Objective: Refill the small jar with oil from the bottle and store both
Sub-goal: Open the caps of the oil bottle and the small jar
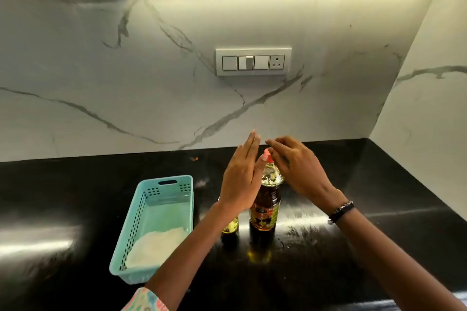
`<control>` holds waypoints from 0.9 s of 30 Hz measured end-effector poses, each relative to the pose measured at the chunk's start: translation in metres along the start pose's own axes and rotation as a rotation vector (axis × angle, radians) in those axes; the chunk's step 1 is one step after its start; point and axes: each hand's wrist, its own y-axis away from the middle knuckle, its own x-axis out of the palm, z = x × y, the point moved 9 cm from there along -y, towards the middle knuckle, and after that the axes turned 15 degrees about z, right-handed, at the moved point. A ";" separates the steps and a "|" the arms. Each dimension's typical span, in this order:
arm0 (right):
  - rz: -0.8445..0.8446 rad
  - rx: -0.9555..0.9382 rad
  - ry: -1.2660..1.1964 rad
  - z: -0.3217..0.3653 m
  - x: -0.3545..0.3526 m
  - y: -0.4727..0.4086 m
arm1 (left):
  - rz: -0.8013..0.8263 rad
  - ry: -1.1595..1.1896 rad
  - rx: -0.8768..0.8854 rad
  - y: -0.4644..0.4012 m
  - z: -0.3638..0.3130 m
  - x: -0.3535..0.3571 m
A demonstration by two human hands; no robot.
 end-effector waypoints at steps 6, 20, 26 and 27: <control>0.046 0.087 -0.118 -0.020 0.011 -0.005 | 0.092 0.125 -0.142 0.006 0.034 0.041; 0.070 0.238 -0.046 -0.028 0.011 -0.028 | -0.073 0.081 -0.217 -0.004 0.045 0.048; 0.201 0.192 -0.010 -0.023 0.016 -0.032 | -0.107 0.095 -0.212 -0.002 0.045 0.047; 0.231 0.182 -0.001 -0.021 0.017 -0.033 | -0.108 0.098 -0.213 -0.001 0.045 0.047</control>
